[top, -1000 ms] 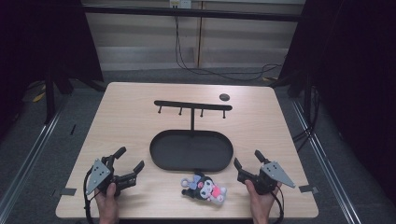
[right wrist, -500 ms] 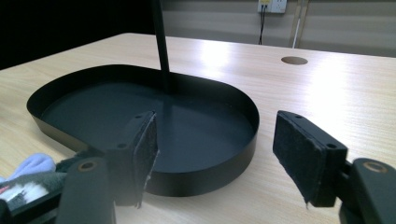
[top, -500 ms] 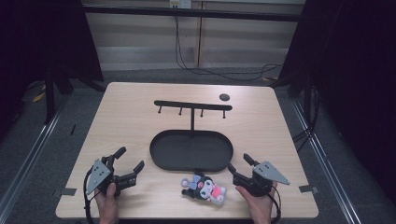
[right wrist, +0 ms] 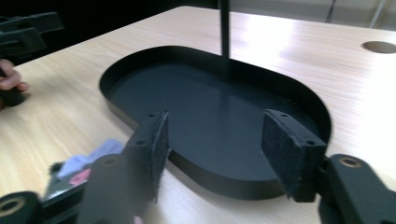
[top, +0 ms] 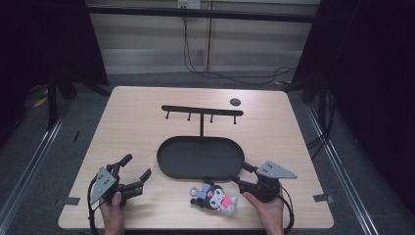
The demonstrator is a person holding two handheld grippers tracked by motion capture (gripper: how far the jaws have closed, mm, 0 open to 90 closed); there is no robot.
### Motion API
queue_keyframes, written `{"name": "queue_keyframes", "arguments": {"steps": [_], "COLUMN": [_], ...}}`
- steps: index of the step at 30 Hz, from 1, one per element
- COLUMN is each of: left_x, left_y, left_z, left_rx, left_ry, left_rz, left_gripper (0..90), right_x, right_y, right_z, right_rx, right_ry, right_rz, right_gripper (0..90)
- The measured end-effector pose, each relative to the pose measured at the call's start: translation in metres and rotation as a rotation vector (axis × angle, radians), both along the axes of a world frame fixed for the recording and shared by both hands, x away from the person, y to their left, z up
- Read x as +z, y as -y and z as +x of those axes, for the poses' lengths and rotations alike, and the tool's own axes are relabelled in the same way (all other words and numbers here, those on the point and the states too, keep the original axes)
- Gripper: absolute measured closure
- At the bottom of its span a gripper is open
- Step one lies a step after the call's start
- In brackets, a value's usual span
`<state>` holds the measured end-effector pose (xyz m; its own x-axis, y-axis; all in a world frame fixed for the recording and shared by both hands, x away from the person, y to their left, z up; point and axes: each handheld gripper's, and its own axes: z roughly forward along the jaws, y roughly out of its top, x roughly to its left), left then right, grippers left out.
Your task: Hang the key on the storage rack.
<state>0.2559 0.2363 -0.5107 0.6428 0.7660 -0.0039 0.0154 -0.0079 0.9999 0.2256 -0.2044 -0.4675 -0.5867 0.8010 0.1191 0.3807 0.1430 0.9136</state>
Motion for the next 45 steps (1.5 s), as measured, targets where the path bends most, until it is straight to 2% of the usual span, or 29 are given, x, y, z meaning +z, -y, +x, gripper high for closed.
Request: {"name": "queue_keyframes", "arguments": {"steps": [2,6,9,11,13,15,21,23,24,26,27,28,29,38,40,41,45], "left_x": [0.0,0.0,0.0,0.0,0.0,0.0,0.0,0.0,0.0,0.0,0.0,0.0,0.0,0.0,0.0,0.0,0.0], "left_y": [0.0,0.0,0.0,0.0,0.0,0.0,0.0,0.0,0.0,0.0,0.0,0.0,0.0,0.0,0.0,0.0,0.0], "left_z": [0.0,0.0,0.0,0.0,0.0,0.0,0.0,0.0,0.0,0.0,0.0,0.0,0.0,0.0,0.0,0.0,0.0], "left_rx": [0.0,0.0,-0.003,-0.003,-0.002,-0.003,0.001,0.001,0.0,-0.001,0.0,0.0,0.0,0.0,0.001,0.001,0.0], "left_ry": [0.002,0.0,0.003,0.003,0.004,0.0,-0.002,-0.001,-0.001,-0.001,-0.001,-0.001,-0.001,-0.001,-0.001,0.001,-0.001], "left_rz": [0.002,0.0,0.003,0.004,0.004,0.001,-0.003,-0.002,-0.002,-0.001,-0.002,-0.002,-0.003,-0.003,-0.003,-0.001,-0.003], "left_gripper": [15.3,15.3,15.3,15.3,15.3,15.4,15.3,15.3,15.3,15.3,15.4,15.3,15.3,15.3,15.3,15.4,15.3], "right_x": [0.004,0.012,0.017,0.019,0.021,0.023,0.025,0.027,0.028,0.029,0.031,0.031,0.033,0.033,0.033,0.031,0.031], "right_y": [-0.003,-0.01,-0.018,-0.025,-0.03,-0.036,-0.054,-0.055,-0.054,-0.055,-0.058,-0.058,-0.062,-0.087,-0.091,-0.097,-0.111], "right_z": [0.002,0.006,0.01,0.013,0.015,0.017,0.024,0.026,0.029,0.03,0.033,0.033,0.035,0.047,0.048,0.052,0.06], "right_rx": [0.017,0.069,0.119,0.145,0.164,0.17,0.258,0.282,0.308,0.312,0.335,0.335,0.345,0.462,0.472,0.499,0.527], "right_ry": [-0.017,-0.049,-0.086,-0.108,-0.119,-0.123,-0.211,-0.222,-0.249,-0.26,-0.28,-0.28,-0.286,-0.425,-0.434,-0.451,-0.485], "right_rz": [-0.011,0.003,-0.047,-0.084,-0.1,-0.115,-0.15,-0.146,-0.142,-0.157,-0.189,-0.189,-0.229,-0.34,-0.35,-0.375,-0.419], "right_gripper": [44.3,48.9,50.3,54.9,57.2,57.2,63.5,64.7,64.0,63.9,65.2,65.2,65.8,64.3,64.8,66.7,69.5]}}
